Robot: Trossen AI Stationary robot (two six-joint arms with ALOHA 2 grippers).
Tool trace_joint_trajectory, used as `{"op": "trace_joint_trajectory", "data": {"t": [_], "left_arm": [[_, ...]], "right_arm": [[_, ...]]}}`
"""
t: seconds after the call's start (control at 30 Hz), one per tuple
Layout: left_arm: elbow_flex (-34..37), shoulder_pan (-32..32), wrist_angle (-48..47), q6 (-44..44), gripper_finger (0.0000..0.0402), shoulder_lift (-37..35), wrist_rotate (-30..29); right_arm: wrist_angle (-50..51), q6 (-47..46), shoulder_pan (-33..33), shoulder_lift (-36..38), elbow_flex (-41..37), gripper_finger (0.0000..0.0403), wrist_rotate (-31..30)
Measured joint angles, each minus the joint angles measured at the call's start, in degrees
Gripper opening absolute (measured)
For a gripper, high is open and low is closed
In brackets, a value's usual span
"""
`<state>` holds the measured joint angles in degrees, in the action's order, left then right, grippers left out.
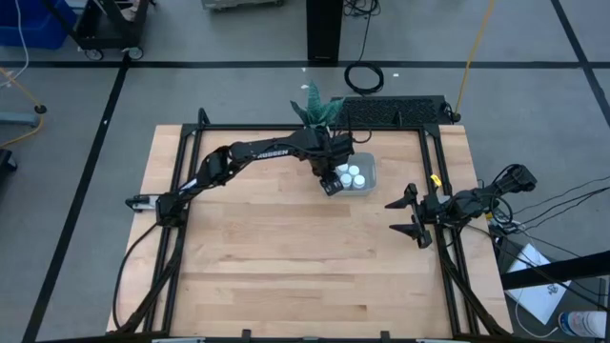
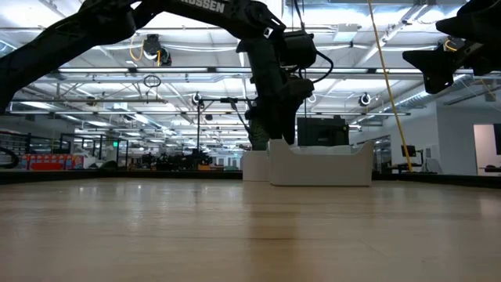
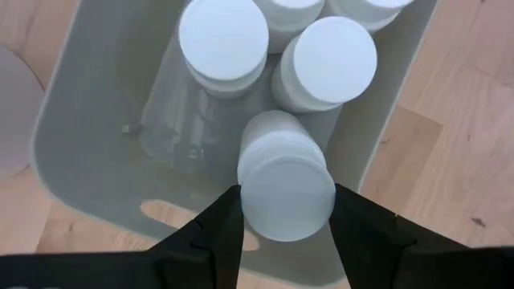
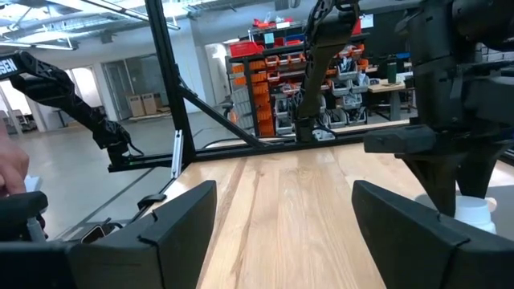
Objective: Pick and place pill bottles into a basket
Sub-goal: Put the white pill bottle into the gray bin
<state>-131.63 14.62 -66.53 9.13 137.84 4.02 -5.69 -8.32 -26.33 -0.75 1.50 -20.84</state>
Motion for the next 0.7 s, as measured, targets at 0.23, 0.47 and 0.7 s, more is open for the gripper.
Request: {"op": "trace_joint_trajectory", "data": {"t": [0.23,0.47,0.7], "left_arm": [[0.00,0.10,0.00,0.44,0.0192,0.00,1.52],[0.00,0.10,0.35,0.48,0.0196,0.00,1.52],[0.00,0.10,0.58,1.14,0.0197,0.00,1.50]], "right_arm": [[0.00,0.00,0.00,-0.02,0.02,0.0282,0.00],[0.00,0.01,-0.01,0.00,0.01,0.0286,0.00],[0.00,0.00,-0.01,0.00,0.02,0.0282,0.00]]}}
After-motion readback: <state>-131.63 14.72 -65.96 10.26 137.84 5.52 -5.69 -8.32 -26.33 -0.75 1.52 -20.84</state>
